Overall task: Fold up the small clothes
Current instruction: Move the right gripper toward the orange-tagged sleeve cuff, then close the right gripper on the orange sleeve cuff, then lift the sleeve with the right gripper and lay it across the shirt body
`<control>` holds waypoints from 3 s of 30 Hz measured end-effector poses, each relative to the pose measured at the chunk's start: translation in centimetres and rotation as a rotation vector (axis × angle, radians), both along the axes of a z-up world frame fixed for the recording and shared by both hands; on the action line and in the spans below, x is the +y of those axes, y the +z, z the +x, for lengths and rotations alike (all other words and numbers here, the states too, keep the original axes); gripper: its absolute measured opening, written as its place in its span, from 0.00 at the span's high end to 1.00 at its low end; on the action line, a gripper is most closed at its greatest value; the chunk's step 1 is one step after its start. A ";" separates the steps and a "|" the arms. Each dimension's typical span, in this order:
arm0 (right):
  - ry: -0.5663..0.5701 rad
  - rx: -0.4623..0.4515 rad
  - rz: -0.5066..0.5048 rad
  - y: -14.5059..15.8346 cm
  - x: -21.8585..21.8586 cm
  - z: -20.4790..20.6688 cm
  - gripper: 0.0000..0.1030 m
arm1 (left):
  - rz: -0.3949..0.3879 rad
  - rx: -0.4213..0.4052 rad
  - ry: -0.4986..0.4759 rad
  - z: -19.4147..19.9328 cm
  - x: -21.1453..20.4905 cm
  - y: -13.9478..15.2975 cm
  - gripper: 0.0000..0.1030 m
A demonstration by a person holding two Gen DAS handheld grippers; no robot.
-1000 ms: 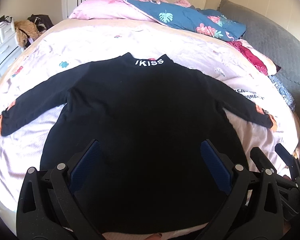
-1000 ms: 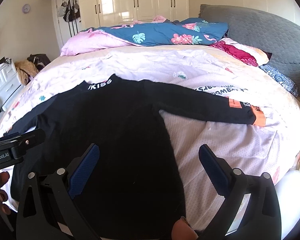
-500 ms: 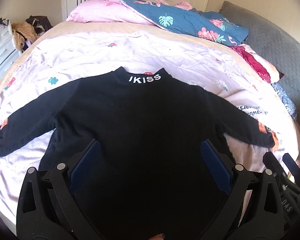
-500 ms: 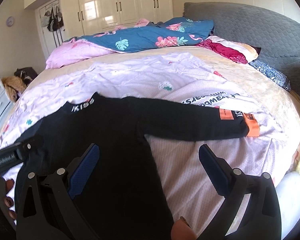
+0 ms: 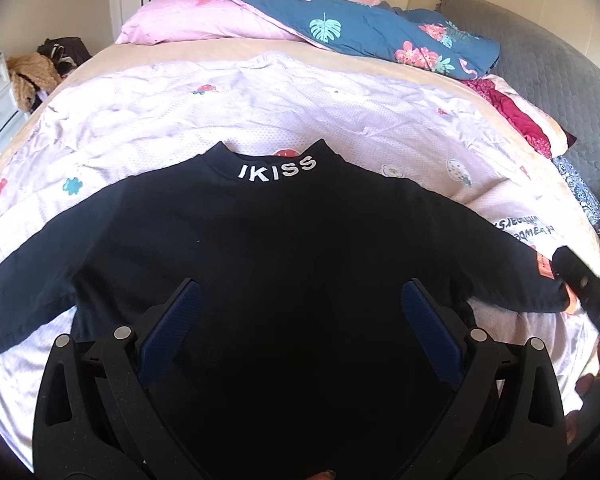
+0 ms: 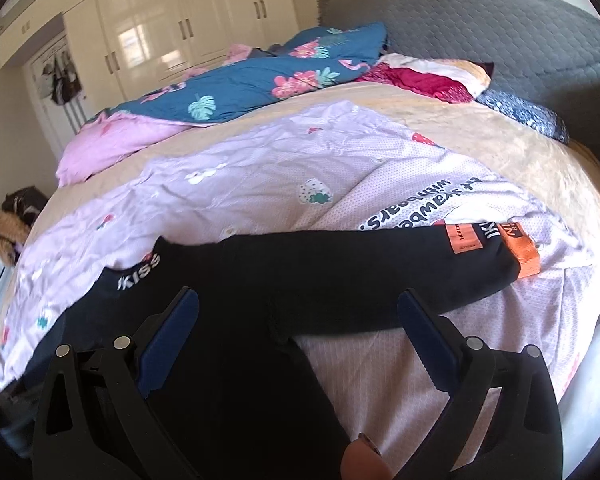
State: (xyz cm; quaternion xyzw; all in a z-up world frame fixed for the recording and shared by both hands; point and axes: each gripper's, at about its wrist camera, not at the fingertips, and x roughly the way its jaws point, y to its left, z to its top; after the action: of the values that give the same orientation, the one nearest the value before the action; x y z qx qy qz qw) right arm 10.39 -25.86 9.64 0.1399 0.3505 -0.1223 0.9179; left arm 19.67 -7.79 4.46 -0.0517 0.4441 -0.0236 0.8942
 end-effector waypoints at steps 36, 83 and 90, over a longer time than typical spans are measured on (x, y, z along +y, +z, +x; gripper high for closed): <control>-0.491 0.114 0.220 -9.7 -17.5 0.9 0.04 | 0.008 0.049 -0.210 4.3 -9.8 -6.0 0.09; -0.190 -0.221 0.252 -2.7 -15.2 1.5 0.82 | -0.123 -0.022 -0.022 4.7 -0.6 0.1 0.09; -0.101 -0.257 0.220 -0.4 -11.8 1.8 0.82 | -0.164 -0.031 -0.010 3.7 1.2 1.2 0.09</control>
State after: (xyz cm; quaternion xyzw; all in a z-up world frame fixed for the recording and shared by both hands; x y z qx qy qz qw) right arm 12.23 -37.62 9.21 0.2717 0.2343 -0.1104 0.9269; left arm 23.34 -6.60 5.70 -0.1221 0.4269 -0.0649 0.8937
